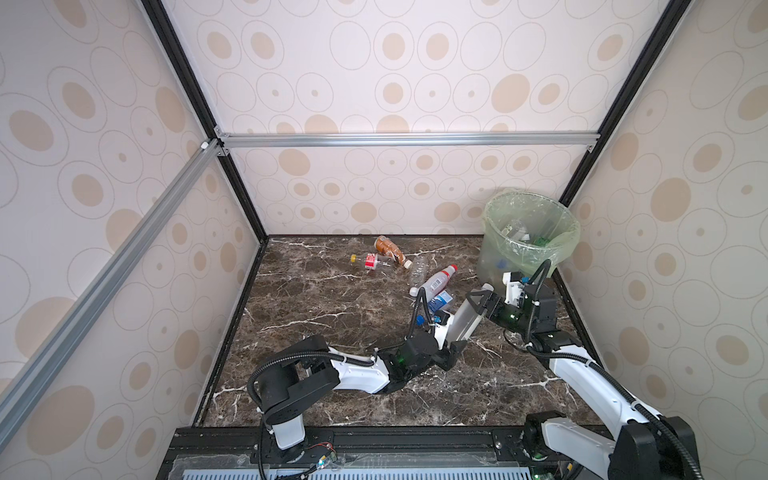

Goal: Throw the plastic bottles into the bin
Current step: 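Lift the frosted bottle upright with the left gripper while the right approaches, then grasp the frosted bottle's cap end with the right gripper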

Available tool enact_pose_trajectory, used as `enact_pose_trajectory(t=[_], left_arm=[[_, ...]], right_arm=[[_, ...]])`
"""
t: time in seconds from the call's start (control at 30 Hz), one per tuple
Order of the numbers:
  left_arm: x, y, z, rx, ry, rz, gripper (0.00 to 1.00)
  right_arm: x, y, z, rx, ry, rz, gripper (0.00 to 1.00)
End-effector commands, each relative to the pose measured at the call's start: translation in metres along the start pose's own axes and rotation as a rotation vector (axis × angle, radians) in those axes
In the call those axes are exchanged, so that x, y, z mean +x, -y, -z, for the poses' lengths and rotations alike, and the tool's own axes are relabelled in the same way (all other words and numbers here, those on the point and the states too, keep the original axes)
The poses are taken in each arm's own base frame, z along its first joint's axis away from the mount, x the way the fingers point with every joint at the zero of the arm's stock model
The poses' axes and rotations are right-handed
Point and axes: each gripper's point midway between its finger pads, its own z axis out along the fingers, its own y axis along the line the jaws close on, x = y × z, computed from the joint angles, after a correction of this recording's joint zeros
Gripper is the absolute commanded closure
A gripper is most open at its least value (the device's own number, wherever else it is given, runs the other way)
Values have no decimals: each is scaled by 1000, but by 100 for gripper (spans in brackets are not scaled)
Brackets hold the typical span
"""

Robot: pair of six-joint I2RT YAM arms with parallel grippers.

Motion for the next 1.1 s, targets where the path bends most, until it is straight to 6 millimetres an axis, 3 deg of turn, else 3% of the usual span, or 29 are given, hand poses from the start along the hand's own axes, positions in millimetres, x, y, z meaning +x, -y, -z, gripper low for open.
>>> enact_pose_trajectory(t=[0.0,0.4,0.57,0.73,1.07], left_arm=[[-26,8,8,3,88,-14,51],[-23,-7,17,-60,104,3,22],[-31,-8,24,-72,118,-11,12],[-46,-7,33,-84,139,-33,1],[-96,9,47,-78,133,-104,1]], right_arm=[[2,-3,-1,-27,-4,0,25],[3,-2,-2,-7,11,32,51],[3,-4,0,-3,17,59,54],[2,-12,1,16,4,108,54],[-31,-36,27,116,75,193,57]])
